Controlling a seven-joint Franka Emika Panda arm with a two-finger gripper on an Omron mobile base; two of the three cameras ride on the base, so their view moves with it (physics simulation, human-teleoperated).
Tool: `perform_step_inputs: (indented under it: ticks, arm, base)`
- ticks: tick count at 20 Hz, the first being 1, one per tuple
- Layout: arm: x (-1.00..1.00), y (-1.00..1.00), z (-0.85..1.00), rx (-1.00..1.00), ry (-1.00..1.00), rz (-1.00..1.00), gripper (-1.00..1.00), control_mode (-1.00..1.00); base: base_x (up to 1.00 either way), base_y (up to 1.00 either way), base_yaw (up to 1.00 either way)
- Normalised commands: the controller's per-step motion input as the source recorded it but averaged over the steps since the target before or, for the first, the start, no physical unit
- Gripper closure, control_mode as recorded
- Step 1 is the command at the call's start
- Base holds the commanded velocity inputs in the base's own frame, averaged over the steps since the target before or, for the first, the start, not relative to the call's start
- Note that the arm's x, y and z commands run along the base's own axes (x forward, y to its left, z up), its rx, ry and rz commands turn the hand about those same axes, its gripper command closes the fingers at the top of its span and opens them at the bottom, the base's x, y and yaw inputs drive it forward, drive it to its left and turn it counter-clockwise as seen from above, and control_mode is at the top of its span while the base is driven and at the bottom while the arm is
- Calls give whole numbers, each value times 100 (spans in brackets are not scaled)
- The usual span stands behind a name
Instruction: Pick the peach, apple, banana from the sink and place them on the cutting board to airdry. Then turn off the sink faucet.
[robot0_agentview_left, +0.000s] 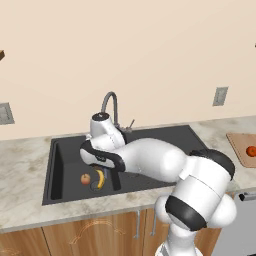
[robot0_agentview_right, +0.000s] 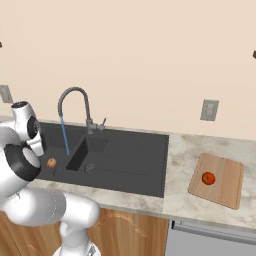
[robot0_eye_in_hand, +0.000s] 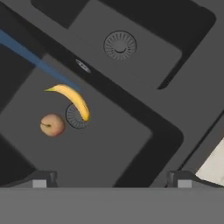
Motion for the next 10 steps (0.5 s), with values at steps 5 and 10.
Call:
perform_step_inputs:
  ticks: [5,10]
  arm:
    - [10,0,-30,0,0,-8,-100,-100]
    - [8,0,-22,1,0,-7,-100,-100]
  base:
    - [0,0,0]
    - [0,0,0]
